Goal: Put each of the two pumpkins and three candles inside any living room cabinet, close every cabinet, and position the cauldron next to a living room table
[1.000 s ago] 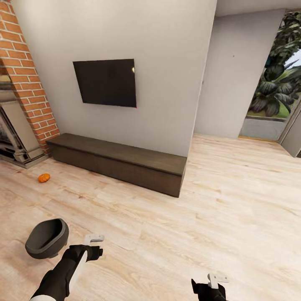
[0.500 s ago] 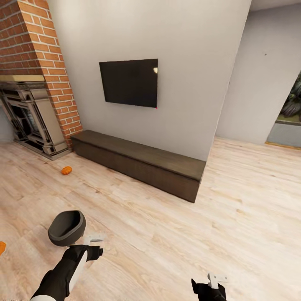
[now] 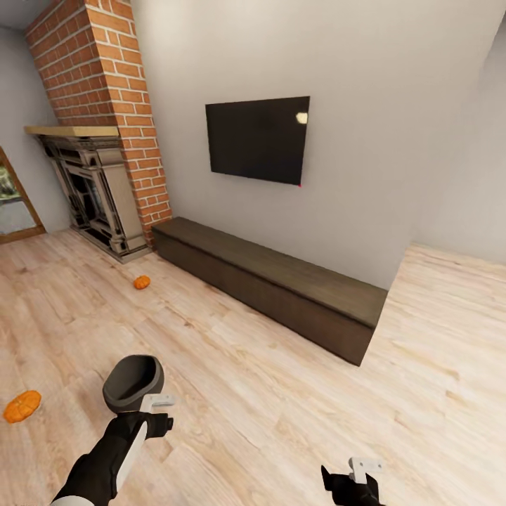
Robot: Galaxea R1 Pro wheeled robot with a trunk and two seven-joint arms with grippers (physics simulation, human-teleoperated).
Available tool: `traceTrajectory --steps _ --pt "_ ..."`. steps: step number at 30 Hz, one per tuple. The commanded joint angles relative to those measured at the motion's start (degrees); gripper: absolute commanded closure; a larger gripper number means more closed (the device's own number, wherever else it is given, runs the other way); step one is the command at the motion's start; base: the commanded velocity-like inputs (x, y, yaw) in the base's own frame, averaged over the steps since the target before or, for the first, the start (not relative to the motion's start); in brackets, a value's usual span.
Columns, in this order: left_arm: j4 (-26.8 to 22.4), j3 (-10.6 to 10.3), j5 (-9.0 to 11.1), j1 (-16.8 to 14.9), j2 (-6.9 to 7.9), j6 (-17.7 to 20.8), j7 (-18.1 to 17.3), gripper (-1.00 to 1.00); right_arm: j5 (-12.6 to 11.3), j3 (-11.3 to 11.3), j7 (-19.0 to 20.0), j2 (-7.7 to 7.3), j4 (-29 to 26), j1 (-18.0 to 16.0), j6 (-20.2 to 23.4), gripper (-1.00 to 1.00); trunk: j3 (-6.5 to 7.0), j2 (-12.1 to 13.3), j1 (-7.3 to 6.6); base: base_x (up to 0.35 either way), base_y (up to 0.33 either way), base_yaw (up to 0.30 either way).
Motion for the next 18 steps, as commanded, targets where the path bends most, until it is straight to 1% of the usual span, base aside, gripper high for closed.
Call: traceTrajectory --steps 1,8,18 --pt "-0.07 -0.01 0.04 -0.03 -0.01 0.27 0.15 -1.0 -0.47 -0.1 0.21 0.01 -0.11 0.0 0.27 -1.0 -0.06 -0.03 0.03 0.317 -0.001 0.289" --pt "-0.07 -0.01 0.04 -0.03 -0.01 0.25 0.16 -1.0 -0.45 -0.02 0.21 0.01 -0.11 0.0 0.26 -1.0 -0.06 -0.03 0.03 0.318 -0.06 0.289" --pt "-0.07 -0.01 -0.04 -0.03 0.0 0.27 0.16 -1.0 -0.39 -0.01 0.16 0.03 -0.08 -0.01 0.26 -1.0 -0.06 -0.03 0.03 0.309 -0.119 0.29"
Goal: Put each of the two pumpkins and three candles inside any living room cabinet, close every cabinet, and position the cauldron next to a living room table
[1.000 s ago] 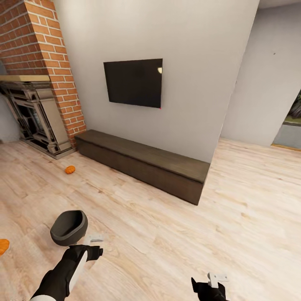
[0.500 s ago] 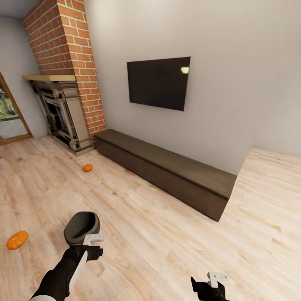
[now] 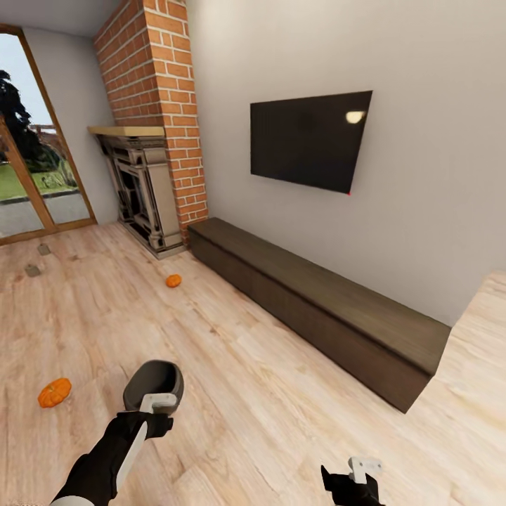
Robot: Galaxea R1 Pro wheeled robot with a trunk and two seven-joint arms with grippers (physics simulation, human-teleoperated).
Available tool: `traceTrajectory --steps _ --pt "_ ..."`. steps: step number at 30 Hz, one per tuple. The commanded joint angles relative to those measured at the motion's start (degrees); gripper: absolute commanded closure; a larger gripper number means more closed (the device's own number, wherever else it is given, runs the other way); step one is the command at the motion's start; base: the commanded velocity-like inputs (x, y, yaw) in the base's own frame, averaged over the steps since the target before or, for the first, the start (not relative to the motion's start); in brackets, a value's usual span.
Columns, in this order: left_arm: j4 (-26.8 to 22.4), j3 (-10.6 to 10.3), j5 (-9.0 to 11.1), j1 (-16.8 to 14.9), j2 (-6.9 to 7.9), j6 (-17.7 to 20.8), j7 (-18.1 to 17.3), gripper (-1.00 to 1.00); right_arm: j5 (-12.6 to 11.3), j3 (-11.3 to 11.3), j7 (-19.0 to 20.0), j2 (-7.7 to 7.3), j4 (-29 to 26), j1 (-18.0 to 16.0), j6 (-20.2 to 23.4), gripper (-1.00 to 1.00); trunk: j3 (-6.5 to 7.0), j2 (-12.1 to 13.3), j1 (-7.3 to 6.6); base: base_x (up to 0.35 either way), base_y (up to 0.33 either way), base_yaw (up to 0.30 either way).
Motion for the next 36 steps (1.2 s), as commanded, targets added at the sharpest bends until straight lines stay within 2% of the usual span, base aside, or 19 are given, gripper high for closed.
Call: traceTrajectory --steps 1,14,20,36 --pt "-0.07 -0.01 0.04 -0.03 -0.02 0.28 0.14 -1.0 -0.45 -0.09 0.22 0.0 -0.1 0.0 0.27 -1.0 -0.06 -0.03 0.03 0.276 -0.173 0.29" --pt "-0.07 0.0 -0.04 -0.03 -0.02 0.3 0.14 -1.0 -0.45 -0.09 0.19 0.0 -0.04 0.0 0.27 -1.0 -0.06 -0.03 0.03 0.269 -0.179 0.29" --pt "-0.07 0.0 -0.21 -0.03 0.06 0.3 0.13 -1.0 -0.39 -0.09 0.19 0.04 -0.04 0.0 0.22 -1.0 -0.06 -0.03 0.03 0.231 -0.045 0.29" --pt "-0.68 0.44 -0.13 -0.03 0.06 0.32 0.14 -1.0 -0.36 -0.09 0.19 0.03 -0.04 0.03 0.18 -1.0 -0.06 -0.03 0.03 0.014 -0.001 0.29"
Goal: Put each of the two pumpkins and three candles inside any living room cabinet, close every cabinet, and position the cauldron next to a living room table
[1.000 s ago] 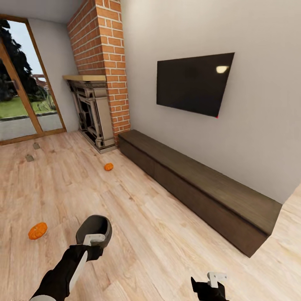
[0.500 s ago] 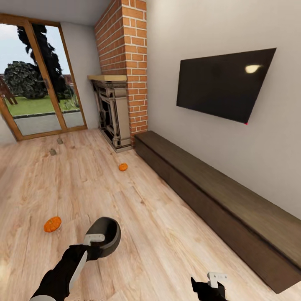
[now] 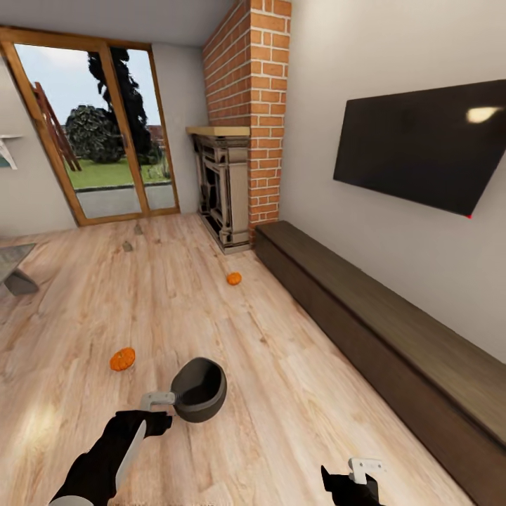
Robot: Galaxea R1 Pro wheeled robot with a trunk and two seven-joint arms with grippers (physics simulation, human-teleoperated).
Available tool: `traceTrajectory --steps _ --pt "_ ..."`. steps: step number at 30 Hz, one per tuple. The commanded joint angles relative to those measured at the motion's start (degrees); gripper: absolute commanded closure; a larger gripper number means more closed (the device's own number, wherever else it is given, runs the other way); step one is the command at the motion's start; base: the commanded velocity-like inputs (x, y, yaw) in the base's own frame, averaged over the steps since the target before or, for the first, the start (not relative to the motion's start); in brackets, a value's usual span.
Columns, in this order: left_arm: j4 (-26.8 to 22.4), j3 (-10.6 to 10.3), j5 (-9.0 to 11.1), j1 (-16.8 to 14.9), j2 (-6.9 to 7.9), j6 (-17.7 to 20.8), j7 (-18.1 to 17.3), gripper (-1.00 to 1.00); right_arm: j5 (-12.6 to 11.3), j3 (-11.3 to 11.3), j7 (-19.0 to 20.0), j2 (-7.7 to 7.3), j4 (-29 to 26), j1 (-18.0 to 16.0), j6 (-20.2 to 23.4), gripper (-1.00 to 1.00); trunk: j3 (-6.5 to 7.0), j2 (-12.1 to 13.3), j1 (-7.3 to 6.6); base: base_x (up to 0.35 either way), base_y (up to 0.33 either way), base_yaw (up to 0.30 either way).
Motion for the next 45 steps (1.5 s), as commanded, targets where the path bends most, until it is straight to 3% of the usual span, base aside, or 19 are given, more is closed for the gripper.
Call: traceTrajectory --steps 1,7,21,30,45 --pt "-0.11 0.04 0.06 -0.03 -0.01 0.3 0.13 -1.0 -0.45 -0.09 0.21 0.01 -0.1 -0.02 0.26 -1.0 -0.06 -0.03 0.0 0.0 0.0 0.29" --pt "-0.16 0.08 0.21 -0.03 -0.01 0.32 0.13 -1.0 -0.45 -0.09 0.21 -0.01 -0.1 -0.02 0.26 -1.0 -0.06 -0.03 0.0 0.0 0.0 0.29" --pt "0.3 -0.04 0.3 -0.03 -0.01 0.32 0.13 -1.0 -0.36 -0.09 0.21 0.01 -0.1 -0.04 0.26 -1.0 2.46 5.59 -3.08 0.0 0.0 0.29" --pt "0.0 -0.23 0.36 -0.03 -0.06 0.32 0.03 -1.0 -0.28 -0.09 0.21 0.0 -0.1 -0.01 0.26 -1.0 2.46 5.59 -3.08 0.022 0.0 0.29" --pt "0.36 -0.42 0.04 -0.03 -0.09 0.41 0.05 -1.0 -0.27 -0.08 0.21 -0.02 -0.1 -0.04 0.26 -1.0 2.46 5.59 -3.08 0.283 -0.029 0.29"
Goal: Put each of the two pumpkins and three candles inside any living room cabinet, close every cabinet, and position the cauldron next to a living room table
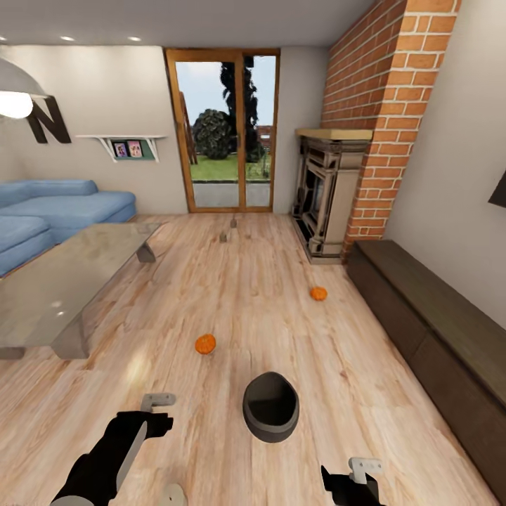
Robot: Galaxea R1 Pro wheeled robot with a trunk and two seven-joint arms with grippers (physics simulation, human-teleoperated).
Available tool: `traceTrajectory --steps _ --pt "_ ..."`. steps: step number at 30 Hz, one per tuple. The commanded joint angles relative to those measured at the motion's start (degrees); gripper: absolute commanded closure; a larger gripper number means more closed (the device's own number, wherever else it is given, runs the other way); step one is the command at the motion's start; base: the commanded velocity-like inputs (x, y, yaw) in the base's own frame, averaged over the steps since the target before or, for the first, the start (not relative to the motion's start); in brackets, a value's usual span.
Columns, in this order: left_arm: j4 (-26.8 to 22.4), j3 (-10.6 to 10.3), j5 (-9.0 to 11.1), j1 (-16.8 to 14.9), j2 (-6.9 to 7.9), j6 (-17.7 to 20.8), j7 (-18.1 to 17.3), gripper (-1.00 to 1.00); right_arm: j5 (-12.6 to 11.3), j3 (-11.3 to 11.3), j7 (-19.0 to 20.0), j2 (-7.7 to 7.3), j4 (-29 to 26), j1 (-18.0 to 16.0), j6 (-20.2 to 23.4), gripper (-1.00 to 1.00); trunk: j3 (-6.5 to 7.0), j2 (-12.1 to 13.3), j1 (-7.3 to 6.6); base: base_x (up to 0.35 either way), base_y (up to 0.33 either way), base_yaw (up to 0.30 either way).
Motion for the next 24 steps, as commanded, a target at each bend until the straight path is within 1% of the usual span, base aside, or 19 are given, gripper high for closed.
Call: traceTrajectory --steps 1,5,10,17,21,24 --pt "-0.07 -0.01 0.01 -0.03 -0.01 0.29 0.14 -1.0 -0.43 -0.08 0.21 0.01 -0.1 0.0 0.26 -1.0 -0.06 -0.03 0.03 0.242 -0.2 0.29" --pt "-0.07 -0.02 -0.06 -0.03 -0.01 0.29 0.14 -1.0 -0.43 -0.1 0.21 0.01 -0.1 0.01 0.26 -1.0 -0.06 -0.03 0.03 0.196 -0.265 0.29" --pt "-0.07 -0.02 -0.1 -0.03 -0.01 0.29 0.14 -1.0 -0.34 -0.02 0.29 0.01 -0.1 0.0 0.18 -1.0 -0.06 -0.03 0.03 0.121 -0.321 0.256" --pt "-0.07 -0.02 -0.06 -0.03 -0.01 0.29 0.14 -1.0 -0.36 -0.06 0.33 0.01 -0.08 0.0 -0.72 -1.0 -0.06 -0.03 0.03 0.191 -0.266 0.036" --pt "-0.07 0.0 -0.09 -0.03 -0.01 0.29 0.14 -1.0 -0.35 0.06 0.3 0.01 -0.02 0.02 -0.94 -1.0 -0.06 -0.03 0.03 0.255 -0.194 0.002" --pt "-0.07 0.03 -0.04 -0.03 0.04 0.29 0.14 -1.0 -0.3 0.0 0.37 0.01 -0.01 0.01 -1.73 -1.0 -0.06 -0.03 0.03 0.282 -0.088 0.0"
